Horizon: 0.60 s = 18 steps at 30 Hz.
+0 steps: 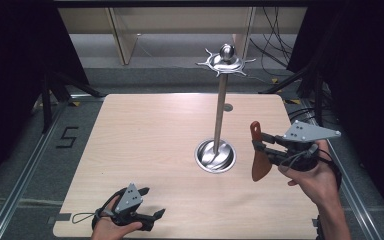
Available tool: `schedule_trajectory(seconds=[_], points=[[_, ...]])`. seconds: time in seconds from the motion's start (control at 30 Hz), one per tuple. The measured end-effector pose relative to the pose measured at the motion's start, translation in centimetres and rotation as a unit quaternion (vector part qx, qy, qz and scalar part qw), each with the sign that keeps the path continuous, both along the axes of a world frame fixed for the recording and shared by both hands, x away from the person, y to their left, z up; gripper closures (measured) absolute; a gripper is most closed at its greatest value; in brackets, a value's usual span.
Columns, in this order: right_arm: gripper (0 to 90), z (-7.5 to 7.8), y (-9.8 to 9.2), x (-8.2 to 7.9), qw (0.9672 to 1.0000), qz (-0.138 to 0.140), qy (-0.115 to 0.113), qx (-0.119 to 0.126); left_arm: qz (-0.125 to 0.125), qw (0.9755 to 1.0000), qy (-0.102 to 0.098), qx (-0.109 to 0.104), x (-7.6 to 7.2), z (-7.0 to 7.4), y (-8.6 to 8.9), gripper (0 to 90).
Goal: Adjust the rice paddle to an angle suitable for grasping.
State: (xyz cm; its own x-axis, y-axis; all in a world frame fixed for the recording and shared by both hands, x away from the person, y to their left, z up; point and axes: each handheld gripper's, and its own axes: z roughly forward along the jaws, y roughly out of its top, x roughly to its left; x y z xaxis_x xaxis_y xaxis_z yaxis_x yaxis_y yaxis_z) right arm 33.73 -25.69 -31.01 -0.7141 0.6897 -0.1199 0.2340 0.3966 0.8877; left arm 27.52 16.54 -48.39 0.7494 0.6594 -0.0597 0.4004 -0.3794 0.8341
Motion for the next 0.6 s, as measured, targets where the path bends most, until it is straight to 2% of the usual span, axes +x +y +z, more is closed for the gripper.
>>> schedule_trajectory(seconds=[0.13,0.17,0.27,0.33,0.37,0.4,0.47,0.5,0.6], points=[[67.2,0.9,0.2,0.1,1.0,0.003,-0.001,-0.002,-0.003,1.0,0.0,0.0,0.0,0.0,0.0,15.0],[67.2,1.5,0.4,0.2,0.9999,0.002,-0.016,0.002,-0.003,1.0,0.0,-0.001,0.0,0.0,0.0,15.0],[67.2,2.3,0.6,0.2,0.9999,0.007,-0.013,0.003,-0.003,1.0,0.0,0.0,0.0,0.0,0.0,15.0],[67.2,3.5,0.9,0.2,0.9998,0.005,-0.018,0.007,-0.003,1.0,0.002,-0.001,0.0,0.0,0.0,15.0],[67.2,3.5,0.9,0.2,0.9998,0.005,-0.018,0.007,-0.003,1.0,0.002,-0.001,0.0,0.0,0.0,15.0],[67.2,4.1,1.0,0.4,0.9996,0.008,-0.025,0.005,-0.007,1.0,-0.004,0.003,0.1,0.0,0.0,15.0],[67.2,4.3,1.2,0.5,0.9997,0.012,-0.021,0.009,-0.006,1.0,-0.003,0.006,0.1,0.0,0.0,15.0],[67.2,5.1,1.3,0.8,0.9991,0.008,-0.04,0.006,-0.003,1.0,0.001,0.002,0.0,0.0,0.0,15.0],[67.2,5.8,1.6,1.2,0.999,0.006,-0.043,0.011,-0.006,1.0,0.0,-0.003,0.0,-0.1,-0.1,15.0]])
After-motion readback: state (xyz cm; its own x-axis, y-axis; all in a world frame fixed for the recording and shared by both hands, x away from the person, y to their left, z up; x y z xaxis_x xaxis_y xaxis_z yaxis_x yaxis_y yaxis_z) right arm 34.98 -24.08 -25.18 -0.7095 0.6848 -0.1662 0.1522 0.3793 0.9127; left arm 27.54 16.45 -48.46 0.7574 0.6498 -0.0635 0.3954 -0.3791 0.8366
